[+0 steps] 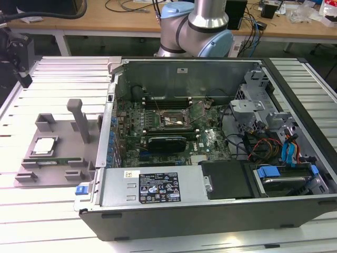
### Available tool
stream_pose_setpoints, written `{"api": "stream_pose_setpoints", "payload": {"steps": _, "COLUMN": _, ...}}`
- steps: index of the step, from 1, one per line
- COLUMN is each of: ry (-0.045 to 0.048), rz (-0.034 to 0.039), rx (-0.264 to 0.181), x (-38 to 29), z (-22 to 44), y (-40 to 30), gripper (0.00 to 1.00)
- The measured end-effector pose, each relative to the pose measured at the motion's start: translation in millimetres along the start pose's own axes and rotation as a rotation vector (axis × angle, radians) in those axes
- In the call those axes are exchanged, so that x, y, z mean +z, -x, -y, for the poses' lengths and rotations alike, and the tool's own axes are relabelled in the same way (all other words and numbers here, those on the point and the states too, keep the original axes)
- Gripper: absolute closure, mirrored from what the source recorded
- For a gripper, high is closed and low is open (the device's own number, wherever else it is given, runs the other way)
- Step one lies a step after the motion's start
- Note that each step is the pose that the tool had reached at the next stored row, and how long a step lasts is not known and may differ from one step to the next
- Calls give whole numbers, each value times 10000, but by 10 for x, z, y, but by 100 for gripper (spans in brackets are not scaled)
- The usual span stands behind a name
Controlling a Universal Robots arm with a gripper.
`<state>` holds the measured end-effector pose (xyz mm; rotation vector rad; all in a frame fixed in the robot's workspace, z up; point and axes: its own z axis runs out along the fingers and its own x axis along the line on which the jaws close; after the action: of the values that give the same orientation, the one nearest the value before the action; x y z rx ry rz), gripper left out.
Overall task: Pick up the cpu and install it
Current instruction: 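Pick up the cpu and move it towards the insertion slot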
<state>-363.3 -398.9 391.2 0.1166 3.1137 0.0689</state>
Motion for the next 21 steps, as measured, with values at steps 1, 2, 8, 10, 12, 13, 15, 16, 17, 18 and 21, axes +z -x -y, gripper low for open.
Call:
{"api": "stream_pose_setpoints", "payload": {"steps": 1, "ry": 0, "rz": 0, "rx": 0, "x": 0, "z": 0, "y": 0, "gripper": 52}}
{"api": "stream_pose_setpoints", "payload": {"steps": 2, "ry": 0, "rz": 0, "rx": 0, "x": 0, "z": 0, "y": 0, "gripper": 40}}
{"api": "stream_pose_setpoints", "payload": {"steps": 8, "ry": -4, "rz": -1, "rx": -20, "x": 0, "z": 0, "y": -1, "gripper": 34}}
{"api": "stream_pose_setpoints", "payload": {"steps": 10, "ry": -68, "rz": -2, "rx": -158, "x": 1, "z": 0, "y": -2, "gripper": 34}}
{"api": "stream_pose_setpoints", "payload": {"steps": 12, "ry": -68, "rz": -2, "rx": -159, "x": 5, "z": 0, "y": -1, "gripper": 34}}
{"api": "stream_pose_setpoints", "payload": {"steps": 13, "ry": -68, "rz": -2, "rx": -158, "x": 11, "z": 0, "y": -1, "gripper": 34}}
{"api": "stream_pose_setpoints", "payload": {"steps": 15, "ry": -68, "rz": -2, "rx": -159, "x": 21, "z": 1, "y": -2, "gripper": 34}}
{"api": "stream_pose_setpoints", "payload": {"steps": 16, "ry": -68, "rz": -3, "rx": -159, "x": 28, "z": 1, "y": -2, "gripper": 34}}
{"api": "stream_pose_setpoints", "payload": {"steps": 17, "ry": -68, "rz": -3, "rx": -159, "x": 32, "z": 2, "y": -2, "gripper": 34}}
{"api": "stream_pose_setpoints", "payload": {"steps": 18, "ry": -68, "rz": -2, "rx": -159, "x": 39, "z": 2, "y": -2, "gripper": 34}}
{"api": "stream_pose_setpoints", "payload": {"steps": 21, "ry": -68, "rz": -2, "rx": -159, "x": 53, "z": 2, "y": -2, "gripper": 34}}
